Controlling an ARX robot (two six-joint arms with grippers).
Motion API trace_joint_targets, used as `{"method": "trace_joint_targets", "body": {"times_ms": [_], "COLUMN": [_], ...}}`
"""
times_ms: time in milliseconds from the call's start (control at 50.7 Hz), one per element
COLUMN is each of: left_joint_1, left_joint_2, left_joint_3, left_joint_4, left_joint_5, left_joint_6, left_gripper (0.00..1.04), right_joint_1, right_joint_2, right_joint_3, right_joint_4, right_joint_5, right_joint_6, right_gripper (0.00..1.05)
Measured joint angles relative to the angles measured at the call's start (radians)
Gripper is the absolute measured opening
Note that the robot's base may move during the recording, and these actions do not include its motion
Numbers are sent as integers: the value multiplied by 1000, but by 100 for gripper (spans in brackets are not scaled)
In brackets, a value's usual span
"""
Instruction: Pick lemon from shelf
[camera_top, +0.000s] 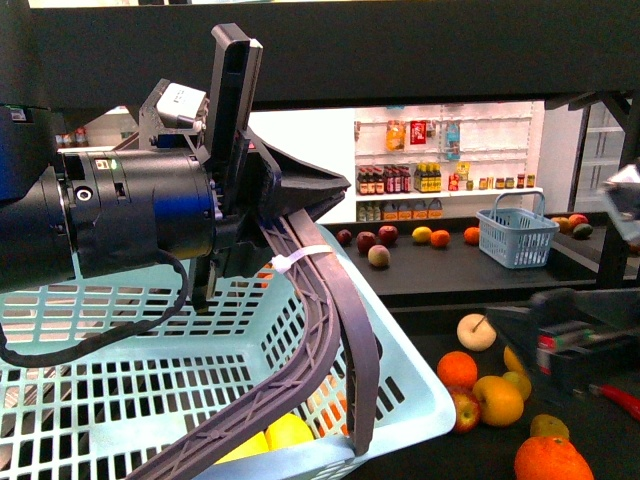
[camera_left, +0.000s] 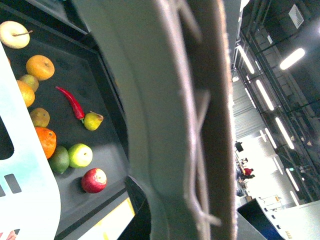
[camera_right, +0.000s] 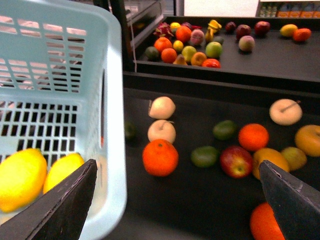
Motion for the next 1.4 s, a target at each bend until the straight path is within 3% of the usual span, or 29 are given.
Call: {"method": "trace_joint_targets", "body": {"times_ms": [138, 237, 473, 572, 631, 848, 1005, 1124, 1202, 1399], "left_joint_1": [2, 2, 1, 1, 0, 1, 0, 1, 1, 1], "left_joint_2": [0, 0, 0, 0, 0, 0, 0, 0, 0, 1], "left_joint_3": [0, 0, 0, 0, 0, 0, 0, 0, 0, 0], "left_joint_4": [0, 0, 0, 0, 0, 0, 0, 0, 0, 0], "left_joint_5": [-6, -2, -3, -3, -3, -3, -2, -5, 0, -1], "left_joint_6": [0, -1, -2, -2, -2, -1, -3, -4, -5, -2], "left_gripper": [7, 7, 7, 7, 7, 7, 7, 7, 7, 7], "right_joint_1": [-81, -140, -185, -122, -102, -95, -94, -94, -94, -94], "right_joint_2": [-205, -475, -853, -909, -935, -1272, -1376, -1409, -1538, -1582], "right_joint_3": [-129, -232, -304, -353, -375, -511, -526, -538, -560, -561], "right_joint_4": [-119, -293, -546, -424, -407, -673, -709, -733, -865, -869], "right_joint_5": [-19, -41, -26, 151, 190, 212, 212, 214, 213, 216], "right_joint_6": [-45, -57, -58, -31, -21, -8, -8, -5, -4, -4], "right_gripper": [97, 97, 96, 83, 75, 33, 2, 3, 3, 3]}}
